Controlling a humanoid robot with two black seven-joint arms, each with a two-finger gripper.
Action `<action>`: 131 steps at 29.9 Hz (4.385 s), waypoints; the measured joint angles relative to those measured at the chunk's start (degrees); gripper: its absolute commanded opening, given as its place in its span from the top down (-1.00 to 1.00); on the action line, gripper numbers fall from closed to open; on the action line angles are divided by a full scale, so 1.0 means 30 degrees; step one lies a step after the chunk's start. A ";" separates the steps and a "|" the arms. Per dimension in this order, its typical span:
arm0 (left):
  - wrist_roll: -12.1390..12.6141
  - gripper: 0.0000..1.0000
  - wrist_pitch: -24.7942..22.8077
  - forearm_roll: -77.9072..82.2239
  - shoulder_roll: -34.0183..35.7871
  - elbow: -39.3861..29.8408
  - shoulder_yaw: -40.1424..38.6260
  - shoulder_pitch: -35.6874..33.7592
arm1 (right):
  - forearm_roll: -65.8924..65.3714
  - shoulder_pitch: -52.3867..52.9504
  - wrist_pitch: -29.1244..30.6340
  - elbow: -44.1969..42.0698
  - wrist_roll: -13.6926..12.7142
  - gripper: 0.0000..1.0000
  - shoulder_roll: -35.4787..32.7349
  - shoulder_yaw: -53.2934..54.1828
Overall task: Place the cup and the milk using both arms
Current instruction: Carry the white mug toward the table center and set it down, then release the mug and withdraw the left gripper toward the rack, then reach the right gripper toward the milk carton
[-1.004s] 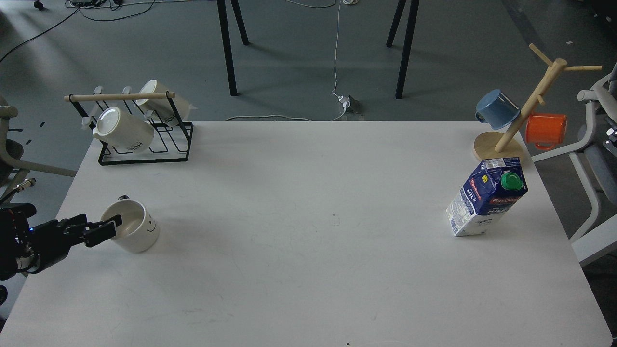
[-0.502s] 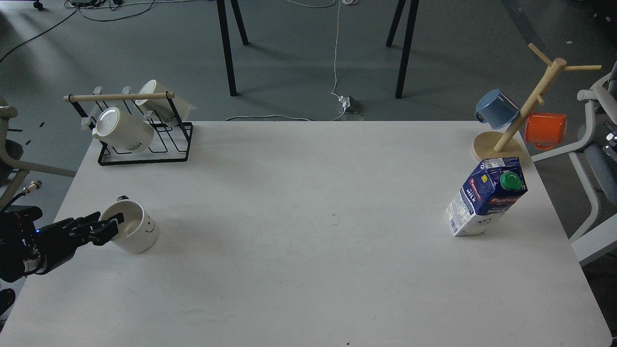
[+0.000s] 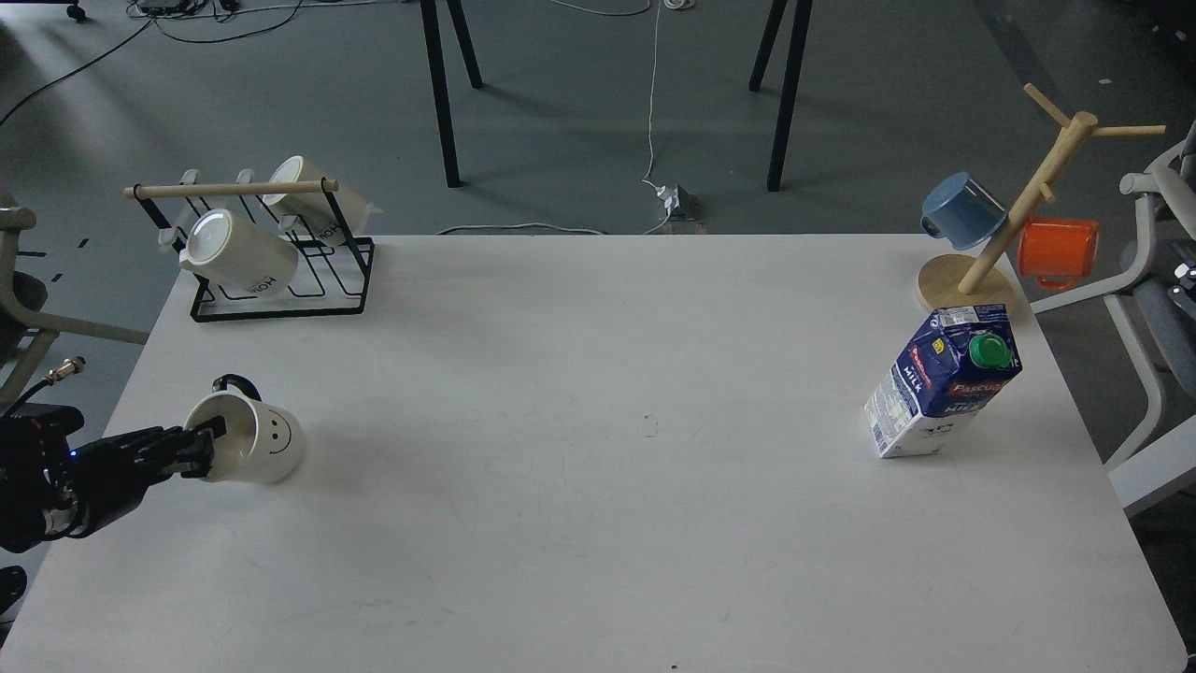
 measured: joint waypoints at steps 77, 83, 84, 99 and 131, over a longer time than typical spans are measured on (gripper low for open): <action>0.0012 -0.81 -0.8644 -1.3570 -0.2543 -0.4984 0.0833 -0.7315 | 0.2105 -0.2897 0.0001 -0.1156 -0.0202 -0.99 -0.2117 0.0790; 0.0013 -0.94 -1.0186 -2.2253 0.1095 -0.6408 -0.1162 -0.5350 | 0.6702 -0.7144 0.0000 -0.0114 -0.0263 -0.99 -0.2186 0.0735; 0.0012 -0.95 -1.0268 -2.3593 0.1443 -0.6535 -0.1618 -0.4943 | 0.7445 -0.7935 0.0000 0.0351 -0.0263 -0.99 -0.2192 0.0731; 0.0012 -0.98 -1.0369 -3.0496 0.2582 -0.7127 -0.4935 0.0274 | 1.0159 -1.4965 0.0000 1.0986 -0.0082 -0.98 -0.1207 0.0473; 0.0010 -0.98 -1.0368 -3.0456 0.1378 -0.7351 -0.4841 0.1498 | 0.8532 -1.0108 -0.0001 1.0850 0.0054 -0.98 0.2095 0.0874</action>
